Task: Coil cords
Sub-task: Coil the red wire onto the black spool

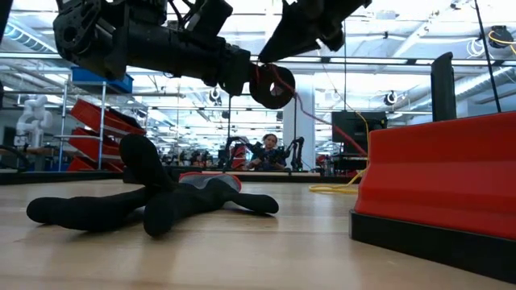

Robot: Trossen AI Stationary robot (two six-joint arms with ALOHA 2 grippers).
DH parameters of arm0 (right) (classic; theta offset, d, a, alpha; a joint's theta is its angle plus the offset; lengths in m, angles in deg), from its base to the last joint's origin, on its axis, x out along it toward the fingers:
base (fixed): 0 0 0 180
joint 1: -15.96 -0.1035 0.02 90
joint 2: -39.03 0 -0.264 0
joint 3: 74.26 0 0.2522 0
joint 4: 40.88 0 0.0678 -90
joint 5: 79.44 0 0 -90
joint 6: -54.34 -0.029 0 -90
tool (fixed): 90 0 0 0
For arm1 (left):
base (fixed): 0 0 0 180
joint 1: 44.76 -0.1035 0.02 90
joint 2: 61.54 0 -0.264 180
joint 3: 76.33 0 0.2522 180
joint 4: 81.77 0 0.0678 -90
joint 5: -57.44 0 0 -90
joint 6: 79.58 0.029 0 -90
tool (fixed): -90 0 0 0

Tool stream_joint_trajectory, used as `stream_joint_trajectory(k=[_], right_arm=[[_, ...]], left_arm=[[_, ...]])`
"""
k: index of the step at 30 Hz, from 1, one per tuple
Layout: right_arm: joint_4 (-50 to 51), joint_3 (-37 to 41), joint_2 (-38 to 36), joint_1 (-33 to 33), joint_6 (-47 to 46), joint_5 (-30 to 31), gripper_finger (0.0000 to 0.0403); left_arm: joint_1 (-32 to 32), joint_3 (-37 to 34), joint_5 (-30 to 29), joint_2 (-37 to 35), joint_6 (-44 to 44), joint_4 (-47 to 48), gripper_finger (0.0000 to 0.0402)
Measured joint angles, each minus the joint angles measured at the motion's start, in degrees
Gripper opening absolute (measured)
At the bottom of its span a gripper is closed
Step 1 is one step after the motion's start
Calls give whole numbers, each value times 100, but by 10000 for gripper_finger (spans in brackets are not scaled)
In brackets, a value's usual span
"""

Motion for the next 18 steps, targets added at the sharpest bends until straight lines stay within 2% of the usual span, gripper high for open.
stream_joint_trajectory(k=[8, 18], right_arm=[[929, -153, -374, -39, -214, 387, 0], [2320, -155, -908, -240, -996, 657, 0]], left_arm=[[148, 0, 16, 0, 7, 131, 0], [266, 0, 48, 0, 5, 132, 0]])
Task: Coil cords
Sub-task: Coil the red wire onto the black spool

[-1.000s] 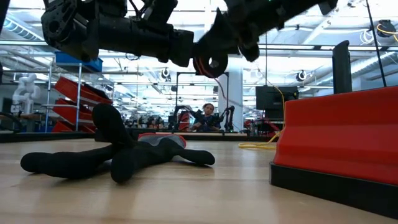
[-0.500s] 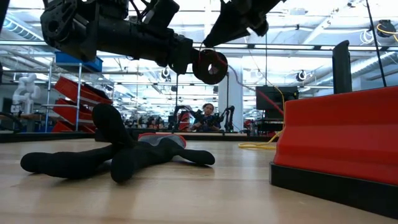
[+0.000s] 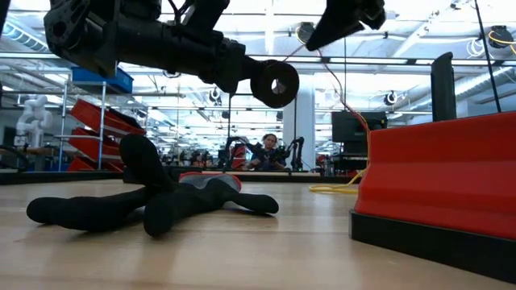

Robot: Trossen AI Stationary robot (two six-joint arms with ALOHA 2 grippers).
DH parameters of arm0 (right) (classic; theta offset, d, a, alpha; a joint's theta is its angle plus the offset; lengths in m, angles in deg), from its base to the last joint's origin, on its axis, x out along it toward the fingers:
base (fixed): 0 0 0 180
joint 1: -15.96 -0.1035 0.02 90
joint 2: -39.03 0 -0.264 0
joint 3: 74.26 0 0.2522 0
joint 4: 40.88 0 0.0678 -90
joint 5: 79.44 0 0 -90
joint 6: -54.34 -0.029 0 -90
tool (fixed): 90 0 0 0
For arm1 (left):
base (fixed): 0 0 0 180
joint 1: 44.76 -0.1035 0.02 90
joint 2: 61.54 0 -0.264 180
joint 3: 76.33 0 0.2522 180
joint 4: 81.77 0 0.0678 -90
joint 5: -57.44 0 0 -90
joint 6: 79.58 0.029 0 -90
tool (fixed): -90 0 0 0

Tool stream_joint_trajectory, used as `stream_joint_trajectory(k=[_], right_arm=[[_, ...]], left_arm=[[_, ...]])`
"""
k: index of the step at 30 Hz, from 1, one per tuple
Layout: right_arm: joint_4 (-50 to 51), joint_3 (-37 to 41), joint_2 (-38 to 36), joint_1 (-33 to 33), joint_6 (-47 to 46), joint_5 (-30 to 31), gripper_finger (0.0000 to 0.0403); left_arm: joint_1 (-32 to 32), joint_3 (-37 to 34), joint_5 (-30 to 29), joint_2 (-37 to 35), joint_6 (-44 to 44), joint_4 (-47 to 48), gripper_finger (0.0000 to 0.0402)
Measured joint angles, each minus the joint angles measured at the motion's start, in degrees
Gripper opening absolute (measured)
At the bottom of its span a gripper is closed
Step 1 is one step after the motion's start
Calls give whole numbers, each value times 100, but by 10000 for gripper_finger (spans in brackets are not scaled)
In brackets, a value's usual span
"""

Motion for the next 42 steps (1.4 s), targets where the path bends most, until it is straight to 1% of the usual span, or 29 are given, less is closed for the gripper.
stream_joint_trajectory(k=[5, 10, 13, 19, 26, 30, 36, 42], right_arm=[[693, 29, -25, -16, -469, 34, 0], [571, 448, -31, 49, -643, 149, 0], [-75, 874, -34, 158, -550, 177, 0], [-1841, 1678, -34, 389, 18, 166, 0], [-3283, 2188, 88, 528, 417, -132, 0], [-3704, 2214, 240, 541, 638, -155, 6], [-3844, 2223, 396, 578, 641, -254, 26], [-4201, 2209, 604, 625, 657, -281, 31]], left_arm=[[62, 0, 22, 0, -3, -63, 0], [99, 2, 73, 0, -11, -188, 0], [97, 0, 110, 0, -113, -233, 0], [45, -2, 242, 0, -346, -406, 0], [-36, 28, 264, 7, -366, -541, 0], [-91, 35, 300, 7, -469, -572, 0], [-94, 48, 302, 4, -467, -693, 0], [-149, 50, 304, 4, -583, -789, 0]])
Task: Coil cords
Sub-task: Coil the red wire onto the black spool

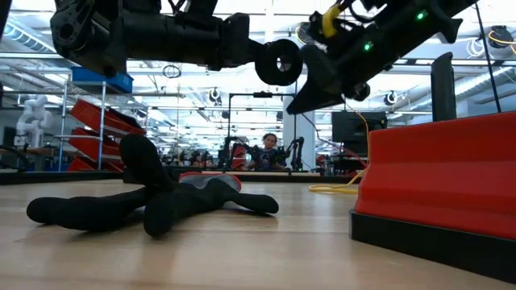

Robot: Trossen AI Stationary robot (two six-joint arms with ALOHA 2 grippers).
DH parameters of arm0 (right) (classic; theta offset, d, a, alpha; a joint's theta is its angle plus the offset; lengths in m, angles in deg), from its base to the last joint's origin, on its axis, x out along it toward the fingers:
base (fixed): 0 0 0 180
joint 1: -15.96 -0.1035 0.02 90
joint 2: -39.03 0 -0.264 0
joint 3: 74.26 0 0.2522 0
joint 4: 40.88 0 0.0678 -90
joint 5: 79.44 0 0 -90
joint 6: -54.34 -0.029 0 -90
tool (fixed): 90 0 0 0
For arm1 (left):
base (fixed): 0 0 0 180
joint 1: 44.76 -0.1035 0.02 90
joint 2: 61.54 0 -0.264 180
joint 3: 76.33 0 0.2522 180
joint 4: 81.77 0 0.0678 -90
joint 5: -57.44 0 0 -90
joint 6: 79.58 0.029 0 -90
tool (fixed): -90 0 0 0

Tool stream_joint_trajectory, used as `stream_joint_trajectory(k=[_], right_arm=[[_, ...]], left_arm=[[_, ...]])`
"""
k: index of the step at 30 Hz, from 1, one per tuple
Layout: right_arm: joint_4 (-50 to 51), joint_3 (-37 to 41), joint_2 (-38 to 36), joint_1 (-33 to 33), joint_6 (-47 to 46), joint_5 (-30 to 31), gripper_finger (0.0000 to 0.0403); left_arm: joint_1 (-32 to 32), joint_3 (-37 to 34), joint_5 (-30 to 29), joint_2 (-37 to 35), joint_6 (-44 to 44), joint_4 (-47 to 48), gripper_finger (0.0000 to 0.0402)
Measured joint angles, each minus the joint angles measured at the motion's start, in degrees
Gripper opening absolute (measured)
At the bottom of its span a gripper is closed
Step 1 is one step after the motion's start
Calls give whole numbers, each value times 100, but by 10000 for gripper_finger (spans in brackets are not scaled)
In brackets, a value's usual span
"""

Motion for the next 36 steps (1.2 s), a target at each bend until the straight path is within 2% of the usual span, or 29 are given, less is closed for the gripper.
stream_joint_trajectory(k=[7, 15, 25, 36], right_arm=[[37, 3, 87, -76, 122, 19, 31], [687, 5, -179, -396, 79, 167, 31], [813, 3, -205, -856, -28, 342, 32], [992, 1, -234, -1063, -186, 455, 32]], left_arm=[[-16, -9, 96, -2, -39, 4, 0], [-16, -52, 118, -2, -40, 17, 0], [-16, -52, 116, -4, -41, 24, 0], [-16, -55, 116, -4, -41, 46, 0]])
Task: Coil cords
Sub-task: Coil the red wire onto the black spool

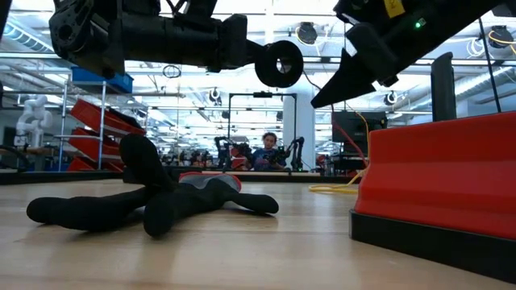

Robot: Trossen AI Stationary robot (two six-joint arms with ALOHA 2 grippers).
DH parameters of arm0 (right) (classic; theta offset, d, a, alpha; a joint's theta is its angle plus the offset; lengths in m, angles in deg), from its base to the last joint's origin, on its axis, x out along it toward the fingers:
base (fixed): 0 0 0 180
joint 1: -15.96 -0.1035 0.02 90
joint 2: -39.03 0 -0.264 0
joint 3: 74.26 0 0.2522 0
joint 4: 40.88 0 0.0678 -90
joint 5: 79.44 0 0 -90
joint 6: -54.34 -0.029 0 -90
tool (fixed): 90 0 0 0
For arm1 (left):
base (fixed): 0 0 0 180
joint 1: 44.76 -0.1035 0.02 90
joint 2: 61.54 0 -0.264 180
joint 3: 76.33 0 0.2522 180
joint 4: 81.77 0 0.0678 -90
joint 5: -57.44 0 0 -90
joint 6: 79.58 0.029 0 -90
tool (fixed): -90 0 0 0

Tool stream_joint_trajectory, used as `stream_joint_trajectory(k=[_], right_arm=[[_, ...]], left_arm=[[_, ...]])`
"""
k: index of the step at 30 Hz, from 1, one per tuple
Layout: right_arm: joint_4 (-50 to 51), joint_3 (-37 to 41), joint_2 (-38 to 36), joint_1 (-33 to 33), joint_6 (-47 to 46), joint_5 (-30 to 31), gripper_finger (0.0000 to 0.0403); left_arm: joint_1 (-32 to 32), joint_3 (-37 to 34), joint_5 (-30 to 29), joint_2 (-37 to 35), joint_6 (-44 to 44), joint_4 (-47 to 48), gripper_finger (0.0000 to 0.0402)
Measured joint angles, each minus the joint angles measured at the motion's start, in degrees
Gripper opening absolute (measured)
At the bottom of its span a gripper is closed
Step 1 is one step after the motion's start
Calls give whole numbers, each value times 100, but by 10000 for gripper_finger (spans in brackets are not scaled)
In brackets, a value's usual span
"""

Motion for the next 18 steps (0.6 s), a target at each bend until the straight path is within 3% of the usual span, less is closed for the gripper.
stream_joint_trajectory(k=[18], right_arm=[[454, 0, -135, -296, -520, -10, 32]], left_arm=[[1, -2, -3, 0, -121, 106, 0]])
